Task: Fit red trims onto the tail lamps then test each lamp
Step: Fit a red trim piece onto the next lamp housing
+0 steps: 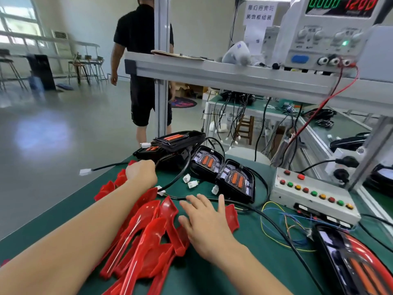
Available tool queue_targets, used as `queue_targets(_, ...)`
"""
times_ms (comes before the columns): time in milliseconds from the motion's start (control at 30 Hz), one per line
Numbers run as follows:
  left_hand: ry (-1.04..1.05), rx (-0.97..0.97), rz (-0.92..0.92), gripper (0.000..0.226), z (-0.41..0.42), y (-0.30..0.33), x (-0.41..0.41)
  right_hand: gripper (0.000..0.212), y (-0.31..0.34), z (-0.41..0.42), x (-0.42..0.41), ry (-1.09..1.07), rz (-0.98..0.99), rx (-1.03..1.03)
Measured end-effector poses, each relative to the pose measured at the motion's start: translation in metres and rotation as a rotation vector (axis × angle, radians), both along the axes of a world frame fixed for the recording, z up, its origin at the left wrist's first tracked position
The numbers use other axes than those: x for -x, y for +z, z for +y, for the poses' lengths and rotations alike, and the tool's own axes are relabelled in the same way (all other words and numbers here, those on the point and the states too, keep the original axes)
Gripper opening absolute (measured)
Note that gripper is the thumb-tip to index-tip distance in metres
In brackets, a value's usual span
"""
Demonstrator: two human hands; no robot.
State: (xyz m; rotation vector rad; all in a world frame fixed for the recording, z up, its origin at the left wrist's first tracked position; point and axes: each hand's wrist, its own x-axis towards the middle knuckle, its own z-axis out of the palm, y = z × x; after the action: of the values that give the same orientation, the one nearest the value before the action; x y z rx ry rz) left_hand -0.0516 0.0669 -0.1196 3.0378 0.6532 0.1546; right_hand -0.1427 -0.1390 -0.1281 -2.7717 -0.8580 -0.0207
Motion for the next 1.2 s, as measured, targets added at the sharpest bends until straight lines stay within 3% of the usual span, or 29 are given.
queue_targets(267, 0.040, 0.084, -0.052, 0.014, 0.004, -0.010, -0.012, 0.042, 0.005, 0.007, -0.001, -0.005, 0.013, -0.044)
queue_targets(533, 0.115, 0.290, -0.252, 0.009, 0.009, 0.000, -0.014, 0.042, 0.014, 0.024, -0.007, -0.026, 0.173, -0.352)
queue_targets(633, 0.130, 0.434, -0.398, 0.022, 0.005, 0.018, -0.008, 0.046, 0.014, 0.024, -0.013, -0.048, 0.210, -0.534)
queue_targets(733, 0.068, 0.651, -0.558, 0.025, -0.008, 0.044, 0.001, 0.054, 0.018, 0.023, -0.016, -0.085, 0.346, -0.767)
queue_targets(833, -0.146, 1.140, -0.642, 0.017, -0.036, 0.068, 0.012, 0.060, 0.025, 0.025, -0.020, -0.135, 0.438, -0.938)
queue_targets(900, -0.283, 1.430, -0.532, 0.013, -0.060, 0.074, 0.021, 0.052, 0.031, 0.022, -0.023, -0.155, 0.418, -1.063)
queue_targets(1000, -0.411, 1.735, -0.320, 0.012, -0.084, 0.071, 0.026, 0.035, 0.039, 0.007, -0.024, -0.163, 0.228, -1.158)
queue_targets(1200, -0.539, 1.994, -0.113, 0.013, -0.111, 0.055, 0.024, 0.042, 0.039, -0.036, -0.019, -0.207, 0.015, -1.041)
